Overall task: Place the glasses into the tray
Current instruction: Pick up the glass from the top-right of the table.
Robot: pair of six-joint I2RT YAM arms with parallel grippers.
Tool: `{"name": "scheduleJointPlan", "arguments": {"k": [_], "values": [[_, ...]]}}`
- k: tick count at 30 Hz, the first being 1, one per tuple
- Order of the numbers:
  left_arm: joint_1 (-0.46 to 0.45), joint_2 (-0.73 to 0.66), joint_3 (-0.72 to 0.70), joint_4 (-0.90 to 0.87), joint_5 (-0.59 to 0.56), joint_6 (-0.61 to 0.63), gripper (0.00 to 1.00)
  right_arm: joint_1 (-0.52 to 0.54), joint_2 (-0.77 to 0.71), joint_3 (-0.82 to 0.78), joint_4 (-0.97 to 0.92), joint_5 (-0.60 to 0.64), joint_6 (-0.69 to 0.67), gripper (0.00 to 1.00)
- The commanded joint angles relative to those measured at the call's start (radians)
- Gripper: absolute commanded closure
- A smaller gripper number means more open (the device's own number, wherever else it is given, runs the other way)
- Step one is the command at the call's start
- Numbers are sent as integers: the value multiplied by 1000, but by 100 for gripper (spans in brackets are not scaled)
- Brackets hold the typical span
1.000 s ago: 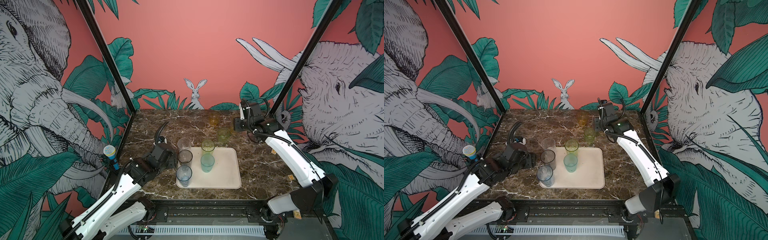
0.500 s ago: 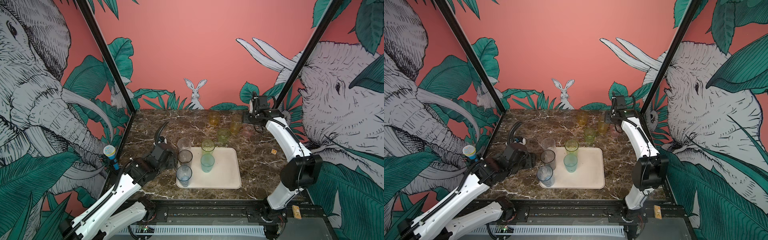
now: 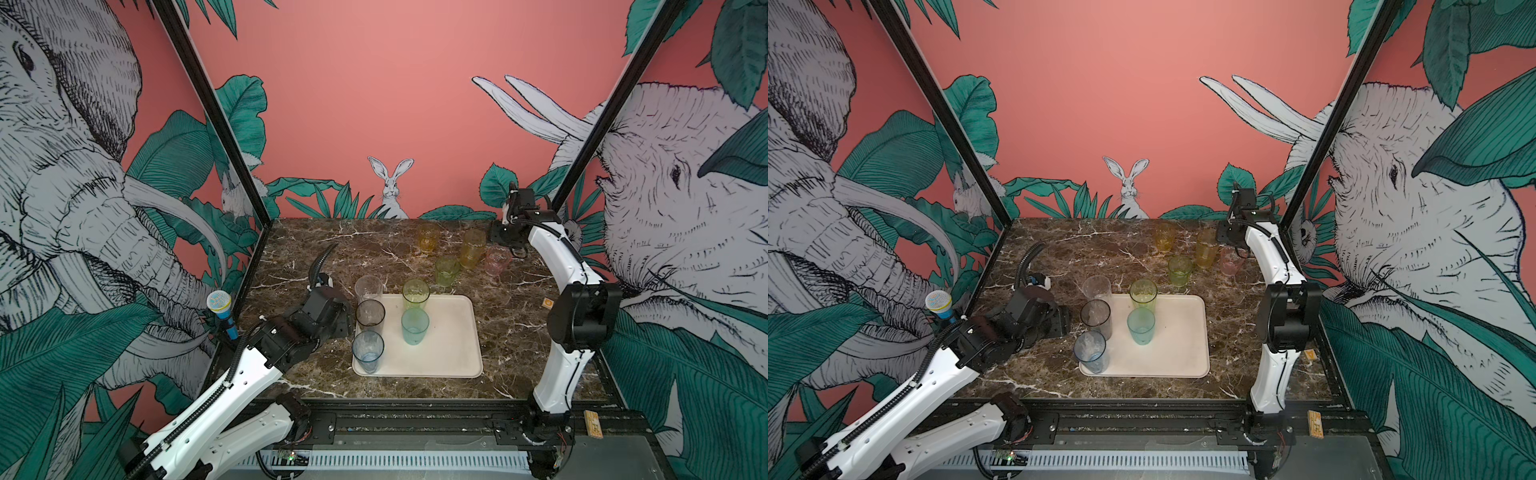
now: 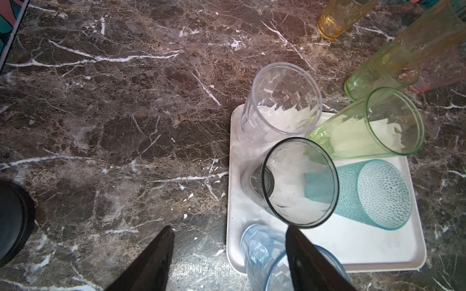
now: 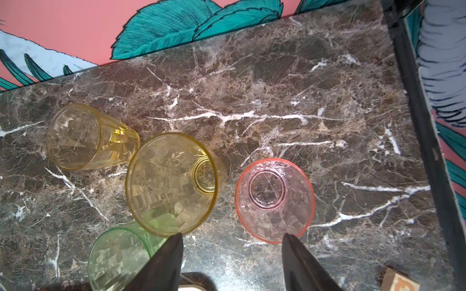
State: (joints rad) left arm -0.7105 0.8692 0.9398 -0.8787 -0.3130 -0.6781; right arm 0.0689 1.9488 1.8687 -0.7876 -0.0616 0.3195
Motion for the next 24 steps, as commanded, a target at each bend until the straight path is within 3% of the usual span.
{"name": "scheduleJointPlan", "arguments": {"k": [1,24], "values": [[3,-7,18,-32,-20,-3,29,-10,35,54,-35,-43,17,36],[3,-23,28,-61,-34,0,29,-12,238,257,-148,-78,25,56]]}}
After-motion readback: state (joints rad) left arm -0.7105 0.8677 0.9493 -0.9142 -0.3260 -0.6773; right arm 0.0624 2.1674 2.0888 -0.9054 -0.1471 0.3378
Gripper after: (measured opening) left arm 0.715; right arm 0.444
